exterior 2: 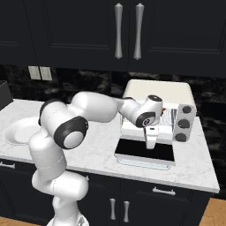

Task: Pick up the kebab skewer and baguette bread, and place them inside the toaster oven. Close the toaster oven door and start by setting the timer.

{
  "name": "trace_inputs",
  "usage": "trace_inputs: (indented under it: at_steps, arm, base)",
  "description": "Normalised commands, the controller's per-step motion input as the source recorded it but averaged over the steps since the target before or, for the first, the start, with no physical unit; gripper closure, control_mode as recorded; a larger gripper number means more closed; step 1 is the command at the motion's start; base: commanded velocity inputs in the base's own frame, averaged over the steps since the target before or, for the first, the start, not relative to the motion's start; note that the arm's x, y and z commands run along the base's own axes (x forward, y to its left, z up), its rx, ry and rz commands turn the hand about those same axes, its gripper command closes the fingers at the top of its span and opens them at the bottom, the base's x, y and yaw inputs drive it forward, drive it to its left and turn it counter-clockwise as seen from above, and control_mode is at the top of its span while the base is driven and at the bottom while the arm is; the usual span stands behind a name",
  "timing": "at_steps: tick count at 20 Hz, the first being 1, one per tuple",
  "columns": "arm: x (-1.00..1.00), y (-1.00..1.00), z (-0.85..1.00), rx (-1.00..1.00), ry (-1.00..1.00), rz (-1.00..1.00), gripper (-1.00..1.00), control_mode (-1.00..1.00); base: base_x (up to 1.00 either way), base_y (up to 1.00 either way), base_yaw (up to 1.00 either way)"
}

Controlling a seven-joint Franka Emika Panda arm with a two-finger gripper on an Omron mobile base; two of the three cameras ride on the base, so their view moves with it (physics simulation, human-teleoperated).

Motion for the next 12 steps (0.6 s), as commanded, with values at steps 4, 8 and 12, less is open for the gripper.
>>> trace_inputs:
  at_steps: [4, 8, 12]
  arm:
    - [0.36, 0.00, 0.00, 0.00, 0.00, 0.00, -1.00, -1.00]
    - [0.24, 0.00, 0.00, 0.00, 0.00, 0.00, -1.00, -1.00]
    - [0.12, 0.00, 0.00, 0.00, 0.00, 0.00, -1.00, -1.00]
  base:
    - [0.00, 0.00, 0.00]
    - [0.00, 0.00, 0.00]
    - [0.00, 0.00, 0.00]
